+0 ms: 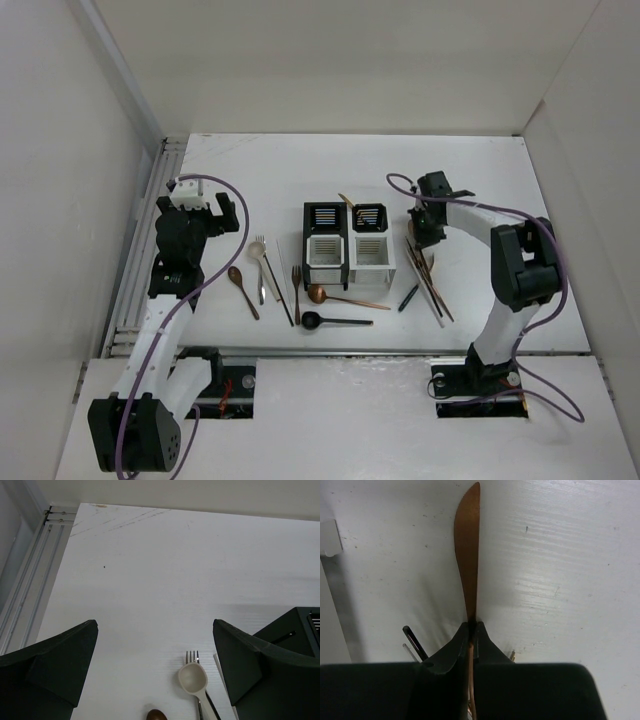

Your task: Sort the eating utensils into containers

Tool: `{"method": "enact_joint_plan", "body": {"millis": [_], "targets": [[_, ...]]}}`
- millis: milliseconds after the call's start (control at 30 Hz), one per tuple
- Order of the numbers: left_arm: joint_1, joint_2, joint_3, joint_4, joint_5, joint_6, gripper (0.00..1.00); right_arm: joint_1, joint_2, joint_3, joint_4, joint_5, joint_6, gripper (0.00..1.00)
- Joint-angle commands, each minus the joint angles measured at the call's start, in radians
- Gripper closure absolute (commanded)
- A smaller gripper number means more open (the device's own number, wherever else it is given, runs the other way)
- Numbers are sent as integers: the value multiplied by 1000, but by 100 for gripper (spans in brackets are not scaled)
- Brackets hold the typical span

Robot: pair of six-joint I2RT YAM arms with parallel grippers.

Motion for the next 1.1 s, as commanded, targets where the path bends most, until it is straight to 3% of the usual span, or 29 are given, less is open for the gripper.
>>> {"method": "enact_joint_plan", "body": {"millis": [0, 267, 367, 400, 467, 667, 800, 1067], "targets": [[3, -23, -15, 30, 4, -9, 0, 8, -16, 31, -9, 37, -3, 100], [3, -23, -15, 30, 4, -9, 0, 40, -310, 74, 139, 104, 69, 100], [3, -23, -15, 21, 4, -9, 0, 142, -519, -52, 412, 187, 101, 100], [3, -23, -15, 21, 4, -9, 0, 177, -603, -95, 598, 212, 113, 100], [3, -23, -15, 1, 4, -50, 0, 269, -650, -167, 754, 288, 113, 100], [3, -14, -5, -59, -50, -178, 0, 345, -567, -175, 851, 304, 113, 100], [3, 8, -5, -84, 48, -207, 12, 370, -492, -210, 997, 285, 103, 100], [3, 46, -41, -177, 47, -247, 17, 388, -368, -210, 1077, 264, 81, 100]]}}
